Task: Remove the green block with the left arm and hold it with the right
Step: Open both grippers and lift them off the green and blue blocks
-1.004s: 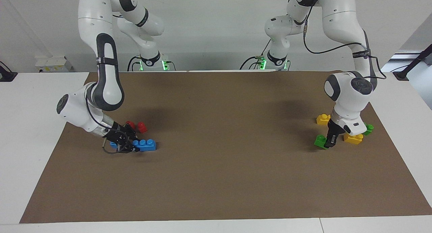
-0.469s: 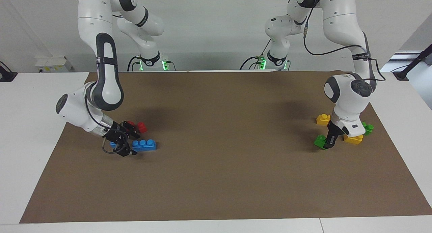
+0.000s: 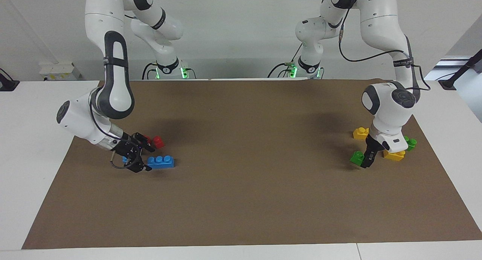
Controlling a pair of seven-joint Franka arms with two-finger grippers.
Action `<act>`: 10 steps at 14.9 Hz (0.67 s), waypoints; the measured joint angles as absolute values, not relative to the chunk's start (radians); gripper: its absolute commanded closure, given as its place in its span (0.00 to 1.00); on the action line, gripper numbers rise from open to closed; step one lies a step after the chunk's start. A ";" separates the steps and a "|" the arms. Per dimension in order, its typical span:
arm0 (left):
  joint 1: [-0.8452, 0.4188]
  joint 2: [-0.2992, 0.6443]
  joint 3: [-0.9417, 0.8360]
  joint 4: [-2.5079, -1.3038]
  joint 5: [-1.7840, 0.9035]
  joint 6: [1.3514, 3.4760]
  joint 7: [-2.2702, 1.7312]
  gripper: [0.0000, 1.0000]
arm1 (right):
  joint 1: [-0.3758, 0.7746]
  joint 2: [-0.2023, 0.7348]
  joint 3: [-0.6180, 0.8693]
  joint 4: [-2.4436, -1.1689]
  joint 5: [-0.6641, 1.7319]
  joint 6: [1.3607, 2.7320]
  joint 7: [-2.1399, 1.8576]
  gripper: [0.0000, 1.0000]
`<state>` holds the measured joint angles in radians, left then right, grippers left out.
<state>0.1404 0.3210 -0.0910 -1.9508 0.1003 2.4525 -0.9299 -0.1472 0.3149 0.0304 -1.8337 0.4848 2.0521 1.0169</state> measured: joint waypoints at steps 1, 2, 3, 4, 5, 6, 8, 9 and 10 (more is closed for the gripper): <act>0.140 0.309 -0.091 -1.950 0.100 2.446 -0.930 0.00 | -0.147 0.292 0.031 -1.824 0.451 2.020 1.016 0.00; 0.140 0.294 -0.092 -1.949 0.100 2.439 -0.929 0.00 | -0.146 0.266 0.034 -1.812 0.416 1.985 1.013 0.00; 0.140 0.280 -0.094 -1.947 0.100 2.434 -0.929 0.00 | -0.144 0.238 0.036 -1.800 0.387 1.948 0.996 0.00; 0.139 0.266 -0.095 -1.945 0.100 2.424 -0.928 0.00 | -0.142 0.212 0.037 -1.788 0.368 1.909 0.957 0.00; 0.139 0.254 -0.098 -1.941 0.101 2.412 -0.926 0.00 | -0.141 0.188 0.037 -1.777 0.345 1.872 0.901 0.00; 0.137 0.243 -0.102 -1.933 0.101 2.389 -0.920 0.00 | -0.140 0.165 0.037 -1.765 0.305 1.840 0.831 0.00; 0.131 0.228 -0.110 -1.904 0.101 2.318 -0.866 0.00 | -0.139 0.122 0.039 -1.745 0.205 1.794 0.669 0.00; 0.126 0.218 -0.111 -1.887 0.101 2.272 -0.816 0.00 | -0.137 0.101 0.041 -1.735 0.162 1.768 0.583 0.00; 0.123 0.207 -0.111 -1.872 0.101 2.230 -0.759 0.00 | -0.135 0.082 0.044 -1.725 0.125 1.737 0.497 0.00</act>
<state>0.1232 0.2068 -0.1111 -1.8717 0.1013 2.2301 -0.7586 -0.1347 0.0824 0.0437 -1.7249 0.1253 1.7366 0.4965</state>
